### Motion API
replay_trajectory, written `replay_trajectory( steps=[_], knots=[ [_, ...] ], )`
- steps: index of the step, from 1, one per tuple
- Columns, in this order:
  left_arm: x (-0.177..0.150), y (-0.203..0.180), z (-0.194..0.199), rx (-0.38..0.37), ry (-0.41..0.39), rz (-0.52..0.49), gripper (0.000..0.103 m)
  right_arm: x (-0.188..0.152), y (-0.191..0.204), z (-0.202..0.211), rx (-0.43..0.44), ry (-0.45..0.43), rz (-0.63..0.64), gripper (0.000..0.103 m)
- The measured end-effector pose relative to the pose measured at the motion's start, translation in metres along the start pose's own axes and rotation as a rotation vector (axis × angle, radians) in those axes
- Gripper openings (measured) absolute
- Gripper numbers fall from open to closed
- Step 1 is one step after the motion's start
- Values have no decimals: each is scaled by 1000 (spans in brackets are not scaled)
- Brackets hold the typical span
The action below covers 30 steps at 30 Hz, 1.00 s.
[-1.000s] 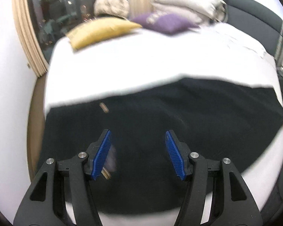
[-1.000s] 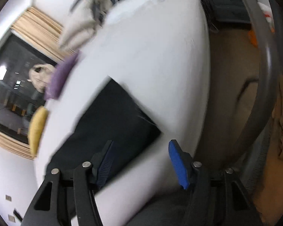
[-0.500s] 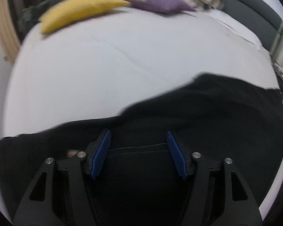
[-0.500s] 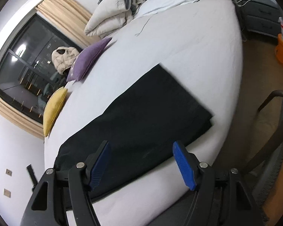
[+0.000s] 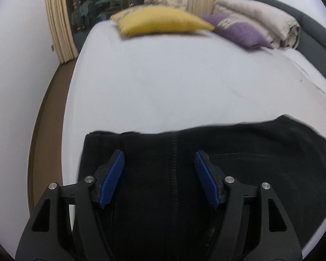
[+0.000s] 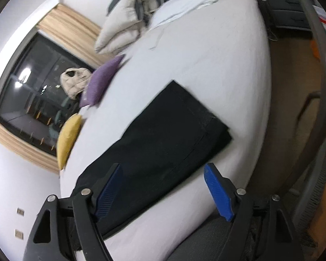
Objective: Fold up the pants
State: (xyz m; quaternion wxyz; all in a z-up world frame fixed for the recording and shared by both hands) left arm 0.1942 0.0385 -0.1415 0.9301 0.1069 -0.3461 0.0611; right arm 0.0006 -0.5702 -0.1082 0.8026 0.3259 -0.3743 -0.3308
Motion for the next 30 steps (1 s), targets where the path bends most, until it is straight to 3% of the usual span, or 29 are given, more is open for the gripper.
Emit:
replay_trajectory(
  steps=[6, 11, 15, 21, 27, 30],
  knots=[
    [-13, -30, 83, -150, -73, 48, 66, 6, -35, -3, -2, -62, -143, 80],
    [-39, -75, 111, -274, -5, 5, 66, 14, -57, -18, 45, -93, -276, 80],
    [-64, -108, 127, -316, 27, -42, 66, 18, -81, -31, 74, -111, -384, 80],
    [-69, -124, 120, -344, 41, -54, 66, 24, -96, -32, 198, -165, -447, 80],
    [-68, -131, 100, -362, 66, -62, 66, 24, -106, -37, 287, -191, -486, 74],
    [-71, -135, 101, -371, 67, -70, 66, 22, -111, -35, 289, -194, -503, 65]
  ],
)
Point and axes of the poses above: each gripper's, at about its wrist camera, not at the fingertips, and z roughly against the way its jaws point, y to its left, x to its top, the point moved 2 cm from there along -z, roughly the way its jaws point, and after that the axes turned 15 degrees about x, right-handed, at the moved point
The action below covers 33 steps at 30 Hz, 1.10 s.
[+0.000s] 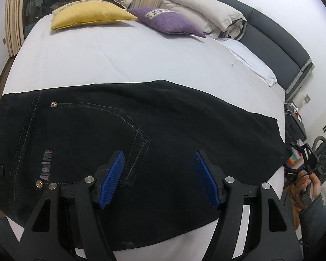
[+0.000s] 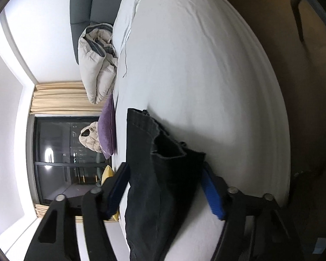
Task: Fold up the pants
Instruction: 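Hold the folded leg end down with the right gripper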
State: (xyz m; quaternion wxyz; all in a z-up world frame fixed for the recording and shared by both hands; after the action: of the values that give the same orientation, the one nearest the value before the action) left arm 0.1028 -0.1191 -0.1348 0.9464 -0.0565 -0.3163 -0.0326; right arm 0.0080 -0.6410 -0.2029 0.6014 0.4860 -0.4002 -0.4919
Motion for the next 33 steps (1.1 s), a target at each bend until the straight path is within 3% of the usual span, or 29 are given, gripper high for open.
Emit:
replay_trajectory(
  steps=[6, 15, 17, 23, 26, 30, 33],
  knots=[
    [-5, -6, 0, -19, 11, -11, 66, 0, 0, 11, -41, -24, 16, 65],
    [-12, -16, 4, -53, 20, -42, 66, 11, -6, 1, -6, -23, 51, 67],
    [-14, -18, 4, -58, 23, -49, 66, 14, -3, -5, 0, -3, 69, 72],
    [-18, -26, 3, -80, 32, -73, 66, 7, 10, -16, -11, 53, 117, 74],
    [-20, -28, 4, -86, 31, -84, 66, 3, 8, -13, -11, 49, 116, 64],
    [-21, -25, 4, -88, 35, -77, 66, 7, -1, -6, 8, 30, 63, 36],
    [-22, -24, 3, -88, 38, -71, 66, 6, 0, -8, 13, 45, 69, 25]
  ],
)
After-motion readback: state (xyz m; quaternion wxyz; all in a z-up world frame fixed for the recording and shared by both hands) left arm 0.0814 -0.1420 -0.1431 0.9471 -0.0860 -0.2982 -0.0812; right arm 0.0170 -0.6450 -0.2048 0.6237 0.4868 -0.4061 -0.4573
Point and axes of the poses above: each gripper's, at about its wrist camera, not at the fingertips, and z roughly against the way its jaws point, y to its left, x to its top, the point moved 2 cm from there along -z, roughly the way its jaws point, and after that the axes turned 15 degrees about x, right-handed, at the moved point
